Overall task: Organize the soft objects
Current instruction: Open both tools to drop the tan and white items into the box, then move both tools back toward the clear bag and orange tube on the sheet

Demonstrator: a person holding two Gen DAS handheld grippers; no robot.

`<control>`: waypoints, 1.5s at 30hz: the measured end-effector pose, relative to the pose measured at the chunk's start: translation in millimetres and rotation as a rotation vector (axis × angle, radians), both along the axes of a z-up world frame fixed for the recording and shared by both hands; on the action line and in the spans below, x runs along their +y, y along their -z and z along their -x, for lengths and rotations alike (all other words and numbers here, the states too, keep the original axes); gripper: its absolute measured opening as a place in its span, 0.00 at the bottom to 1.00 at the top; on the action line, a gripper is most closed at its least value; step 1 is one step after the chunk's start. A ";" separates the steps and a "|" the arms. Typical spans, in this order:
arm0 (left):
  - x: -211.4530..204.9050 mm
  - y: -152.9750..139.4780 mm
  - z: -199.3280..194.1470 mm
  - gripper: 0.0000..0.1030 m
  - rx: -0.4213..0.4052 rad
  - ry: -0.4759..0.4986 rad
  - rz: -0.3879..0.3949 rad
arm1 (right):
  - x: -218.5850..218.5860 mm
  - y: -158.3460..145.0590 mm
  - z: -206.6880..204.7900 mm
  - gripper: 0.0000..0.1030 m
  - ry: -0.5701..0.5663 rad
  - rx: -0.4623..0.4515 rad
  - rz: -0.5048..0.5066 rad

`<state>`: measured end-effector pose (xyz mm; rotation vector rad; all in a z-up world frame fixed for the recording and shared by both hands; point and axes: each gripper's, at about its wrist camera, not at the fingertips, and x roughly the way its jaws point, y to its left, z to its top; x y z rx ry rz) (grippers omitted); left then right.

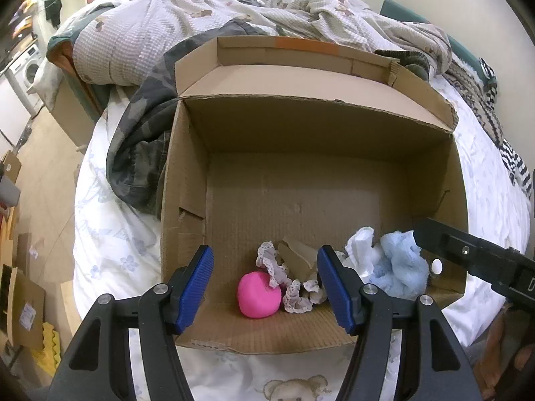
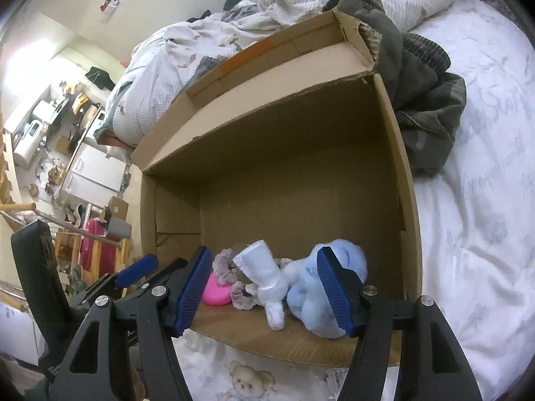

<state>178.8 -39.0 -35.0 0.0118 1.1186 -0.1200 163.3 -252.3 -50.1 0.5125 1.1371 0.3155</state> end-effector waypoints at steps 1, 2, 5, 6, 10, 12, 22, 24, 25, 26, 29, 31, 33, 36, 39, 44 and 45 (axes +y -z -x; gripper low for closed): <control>-0.4 0.2 0.0 0.60 0.000 0.002 -0.001 | 0.4 -0.5 0.6 0.67 -0.001 -0.001 0.001; -0.7 0.4 0.0 0.60 0.000 0.002 -0.002 | 1.0 -1.0 0.4 0.67 -0.002 -0.003 0.004; -0.7 1.5 -0.2 0.60 0.002 0.001 -0.005 | 1.9 -1.5 0.1 0.67 -0.004 -0.005 0.007; -1.0 1.7 -0.2 0.60 0.003 0.001 -0.005 | 1.5 -1.4 0.1 0.67 -0.002 -0.004 0.008; -0.9 1.6 -0.2 0.60 0.000 0.000 -0.007 | 0.0 -1.5 1.0 0.67 0.008 0.000 0.009; -0.3 1.3 1.1 0.60 -0.004 -0.002 -0.009 | -2.2 -2.2 2.7 0.67 0.017 0.001 0.007; 13.4 -7.4 17.2 0.60 -0.011 -0.025 0.006 | -13.3 -7.9 17.1 0.67 0.055 -0.006 0.018; 16.2 -10.4 21.4 0.60 -0.015 -0.030 0.013 | -16.1 -9.2 21.1 0.67 0.064 -0.006 0.019; 17.7 -12.1 24.4 0.60 -0.020 -0.032 0.011 | -17.0 -10.1 23.1 0.67 0.067 -0.007 0.021; 18.3 -12.8 25.9 0.60 -0.022 -0.033 0.009 | -18.1 -10.8 25.3 0.67 0.071 -0.008 0.023; 21.7 -14.7 32.2 0.60 -0.025 -0.040 0.010 | -22.2 -12.8 33.1 0.67 0.083 -0.008 0.032; 24.0 -14.9 37.6 0.60 -0.023 -0.048 0.018 | -24.3 -13.7 37.5 0.67 0.090 -0.007 0.042; 25.0 -14.3 42.2 0.60 -0.020 -0.052 0.022 | -26.9 -14.4 41.2 0.67 0.093 -0.005 0.053; 25.6 -15.3 49.5 0.60 -0.030 -0.048 0.009 | -32.1 -17.1 45.4 0.67 0.100 -0.012 0.070; 27.4 -15.5 55.4 0.60 -0.036 -0.045 -0.004 | -38.3 -17.9 51.1 0.67 0.112 -0.009 0.072; 34.5 -7.7 64.2 0.60 -0.017 -0.048 -0.015 | -43.5 -16.2 64.8 0.67 0.119 -0.002 0.076; 35.5 -5.8 65.6 0.60 -0.011 -0.048 -0.020 | -44.4 -15.7 67.3 0.67 0.118 0.001 0.077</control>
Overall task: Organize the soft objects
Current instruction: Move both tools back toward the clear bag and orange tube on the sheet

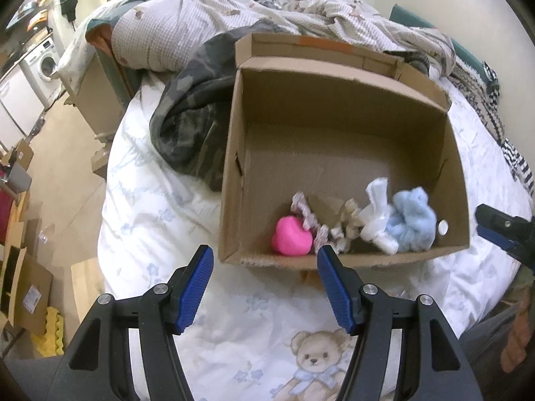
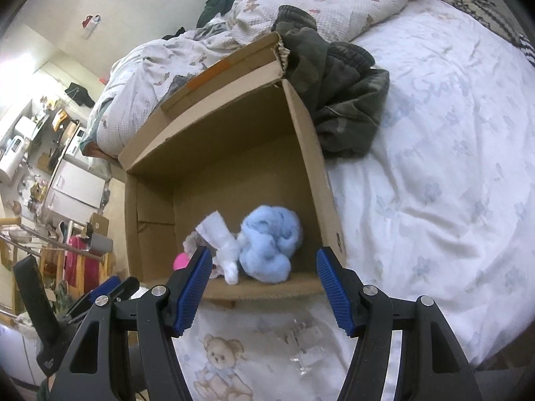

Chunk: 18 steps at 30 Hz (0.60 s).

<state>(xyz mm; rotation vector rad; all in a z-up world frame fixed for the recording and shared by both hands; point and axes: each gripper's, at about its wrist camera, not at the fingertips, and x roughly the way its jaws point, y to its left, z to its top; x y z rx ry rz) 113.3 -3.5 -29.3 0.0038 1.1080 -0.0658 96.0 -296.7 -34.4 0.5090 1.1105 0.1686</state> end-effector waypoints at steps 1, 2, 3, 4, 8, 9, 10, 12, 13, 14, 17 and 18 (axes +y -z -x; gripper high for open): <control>1.0 2.4 1.5 0.60 0.008 0.000 -0.005 | -1.0 0.5 2.8 0.67 0.000 0.003 0.000; 2.1 5.1 3.1 0.60 0.017 0.001 -0.009 | -1.9 1.0 5.9 0.67 0.000 0.008 -0.002; 3.0 6.5 4.5 0.60 0.023 0.000 -0.010 | -3.2 1.9 9.8 0.67 0.001 0.015 -0.007; 3.6 9.2 6.3 0.60 0.033 0.002 -0.012 | -3.4 2.6 13.2 0.67 -0.002 0.020 -0.014; 0.9 18.9 11.6 0.60 0.079 0.030 -0.008 | 2.0 11.3 24.6 0.67 -0.053 0.073 0.035; 0.1 20.9 12.8 0.60 0.086 0.033 -0.007 | 3.9 14.4 26.2 0.67 -0.069 0.088 0.057; -0.7 22.6 13.7 0.60 0.092 0.033 -0.006 | 4.8 17.5 26.9 0.67 -0.081 0.101 0.058; -2.3 24.7 13.7 0.60 0.098 0.031 -0.005 | 5.1 24.9 26.4 0.67 -0.095 0.132 0.049; -2.8 25.1 12.7 0.60 0.099 0.030 -0.006 | 5.2 28.2 26.1 0.67 -0.096 0.144 0.053; -3.1 25.1 12.4 0.60 0.098 0.030 -0.009 | 5.5 31.7 25.4 0.69 -0.096 0.160 0.064; -3.9 24.9 10.6 0.60 0.095 0.030 -0.016 | 9.0 46.4 21.9 0.71 -0.106 0.219 0.095; -4.0 25.0 10.0 0.60 0.094 0.031 -0.017 | 11.9 53.3 21.1 0.72 -0.120 0.247 0.113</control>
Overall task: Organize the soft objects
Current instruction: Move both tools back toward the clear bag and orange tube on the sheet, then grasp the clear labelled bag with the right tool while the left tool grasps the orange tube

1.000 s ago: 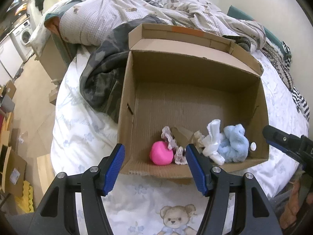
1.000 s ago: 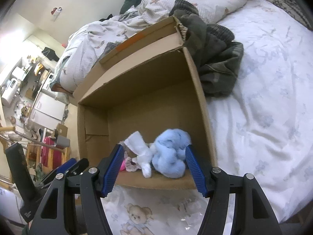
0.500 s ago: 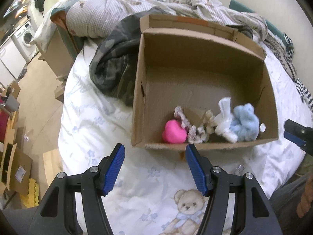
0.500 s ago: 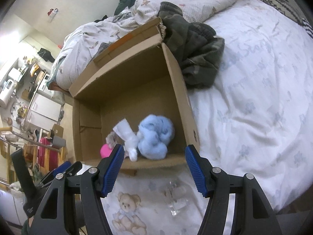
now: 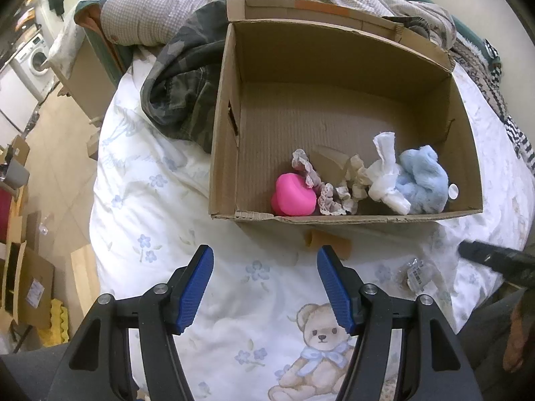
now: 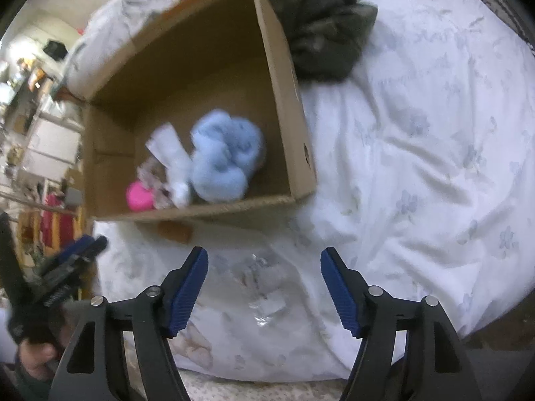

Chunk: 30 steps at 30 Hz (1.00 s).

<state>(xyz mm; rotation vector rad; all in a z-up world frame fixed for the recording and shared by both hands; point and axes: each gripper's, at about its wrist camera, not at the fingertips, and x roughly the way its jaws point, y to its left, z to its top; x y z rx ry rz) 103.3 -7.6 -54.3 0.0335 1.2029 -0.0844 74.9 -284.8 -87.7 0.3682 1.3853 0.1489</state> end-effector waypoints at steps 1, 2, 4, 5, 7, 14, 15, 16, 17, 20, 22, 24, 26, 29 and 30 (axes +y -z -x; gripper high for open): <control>-0.7 0.4 -0.4 0.60 0.001 0.002 -0.002 | 2.7 5.7 0.0 0.72 -0.013 0.023 0.018; -1.3 0.8 -1.2 0.60 0.002 0.004 -0.004 | 5.5 10.6 -0.1 0.72 -0.025 0.040 0.033; -1.2 1.9 -4.1 0.60 0.007 0.002 -0.002 | 11.1 20.1 -0.3 0.72 -0.053 0.073 0.059; -0.4 2.3 -5.2 0.60 0.010 -0.001 0.003 | 13.1 23.0 -0.5 0.72 -0.062 0.082 0.067; 4.4 4.8 -9.4 0.60 0.029 -0.031 0.023 | 15.5 26.6 -1.5 0.72 -0.070 0.089 0.079; 22.7 9.9 -21.1 0.60 0.076 -0.126 0.110 | 31.0 40.5 -7.9 0.72 -0.108 0.133 0.118; 23.3 11.9 -22.6 0.60 0.086 -0.131 0.112 | 36.2 47.0 -8.4 0.72 -0.127 0.153 0.141; 23.9 14.3 -24.1 0.60 0.098 -0.138 0.113 | 40.3 51.6 -8.9 0.72 -0.142 0.166 0.159; 24.0 16.0 -24.9 0.60 0.106 -0.143 0.115 | 44.6 54.9 -9.7 0.72 -0.157 0.175 0.164; 23.1 23.0 -26.8 0.60 0.128 -0.152 0.117 | 63.7 61.4 -9.6 0.72 -0.228 0.184 0.180; 14.8 26.8 -24.4 0.60 0.131 -0.138 0.104 | 77.9 63.7 -7.5 0.72 -0.282 0.172 0.223; 2.1 31.1 -22.7 0.60 0.135 -0.099 0.086 | 89.7 66.8 -5.2 0.72 -0.330 0.166 0.258; -16.3 40.0 -24.0 0.60 0.151 -0.033 0.049 | 97.8 71.8 -3.1 0.72 -0.366 0.167 0.291; -44.3 54.2 -26.4 0.60 0.163 0.059 -0.003 | 99.7 73.7 -2.8 0.59 -0.367 0.159 0.301; -51.4 58.1 -27.6 0.60 0.161 0.080 -0.013 | 98.6 73.1 -2.9 0.52 -0.364 0.155 0.304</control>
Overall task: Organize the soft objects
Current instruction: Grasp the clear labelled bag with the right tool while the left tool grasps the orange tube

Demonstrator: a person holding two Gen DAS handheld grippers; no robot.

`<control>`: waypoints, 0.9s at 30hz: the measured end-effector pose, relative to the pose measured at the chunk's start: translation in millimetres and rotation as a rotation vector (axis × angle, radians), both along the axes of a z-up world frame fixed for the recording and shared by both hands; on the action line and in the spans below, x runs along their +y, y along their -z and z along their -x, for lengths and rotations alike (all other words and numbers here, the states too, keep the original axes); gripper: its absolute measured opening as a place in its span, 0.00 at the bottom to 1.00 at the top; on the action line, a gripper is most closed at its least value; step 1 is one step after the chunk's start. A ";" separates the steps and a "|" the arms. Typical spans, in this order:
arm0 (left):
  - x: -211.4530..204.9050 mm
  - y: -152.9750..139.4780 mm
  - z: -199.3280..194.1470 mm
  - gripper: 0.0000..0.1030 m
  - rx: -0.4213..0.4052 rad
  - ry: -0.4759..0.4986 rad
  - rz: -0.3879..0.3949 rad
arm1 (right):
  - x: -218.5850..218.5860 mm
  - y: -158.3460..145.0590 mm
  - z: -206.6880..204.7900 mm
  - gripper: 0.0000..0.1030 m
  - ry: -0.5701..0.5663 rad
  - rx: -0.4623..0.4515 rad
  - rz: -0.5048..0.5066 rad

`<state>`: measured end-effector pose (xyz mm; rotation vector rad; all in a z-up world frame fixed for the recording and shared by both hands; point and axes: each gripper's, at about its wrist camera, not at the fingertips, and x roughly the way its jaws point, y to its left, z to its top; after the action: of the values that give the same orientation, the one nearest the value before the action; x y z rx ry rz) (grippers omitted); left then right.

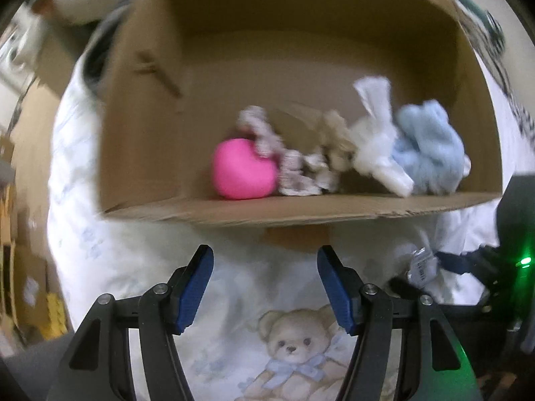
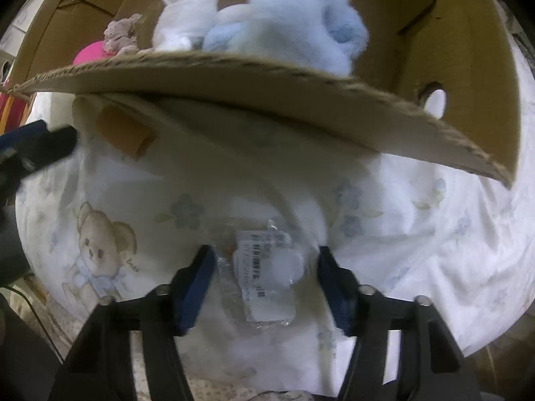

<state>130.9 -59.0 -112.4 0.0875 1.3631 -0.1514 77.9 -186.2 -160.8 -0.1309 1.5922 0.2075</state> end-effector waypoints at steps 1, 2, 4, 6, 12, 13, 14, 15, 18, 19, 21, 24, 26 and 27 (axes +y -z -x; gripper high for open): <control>-5.5 3.1 -1.6 0.60 -0.006 0.017 -0.005 | 0.4 -0.5 -0.2 0.50 0.004 -0.003 -0.001; -8.9 5.3 -3.1 0.60 -0.010 0.028 -0.010 | -1.4 -1.4 -0.2 0.44 0.011 -0.006 -0.007; -17.1 12.5 -7.8 0.60 -0.020 0.051 -0.034 | -5.9 -2.8 0.6 0.40 0.021 -0.013 -0.018; -22.0 19.4 -13.2 0.60 -0.020 0.059 -0.048 | -9.1 -5.4 2.0 0.39 0.032 -0.020 -0.031; -27.6 31.3 -24.0 0.52 -0.027 0.066 -0.059 | -21.3 -13.1 3.6 0.37 0.067 -0.027 -0.062; -26.1 32.1 -25.5 0.45 -0.027 0.068 -0.055 | -30.4 -19.8 -6.4 0.37 0.069 -0.027 -0.056; -25.0 32.6 -26.2 0.39 -0.028 0.069 -0.045 | -31.8 -20.3 -6.6 0.37 0.072 -0.027 -0.053; -23.7 33.8 -26.1 0.30 -0.026 0.071 -0.027 | -32.2 -20.9 -7.4 0.37 0.077 -0.025 -0.060; -19.5 35.0 -26.8 0.22 -0.024 0.084 -0.025 | -38.3 -21.9 -12.0 0.37 0.073 -0.032 -0.067; -18.1 34.2 -27.4 0.19 -0.027 0.086 -0.024 | -39.1 -22.9 -13.5 0.37 0.072 -0.033 -0.070; -17.1 32.7 -28.7 0.14 -0.023 0.076 -0.007 | -41.1 -27.0 -10.1 0.37 0.074 -0.036 -0.072; -7.0 26.6 -26.9 0.08 -0.028 0.069 0.024 | -42.5 -31.0 -2.5 0.37 0.085 -0.045 -0.087; -5.6 20.4 -23.2 0.08 -0.042 0.075 0.022 | -39.8 -30.7 -3.4 0.37 0.090 -0.054 -0.097; -2.9 16.8 -20.5 0.08 -0.050 0.076 0.023 | -39.4 -34.3 -3.3 0.37 0.093 -0.059 -0.102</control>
<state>151.4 -61.9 -129.2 0.1233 1.3087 -0.2274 81.1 -225.7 -126.5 0.0163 1.5216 0.2098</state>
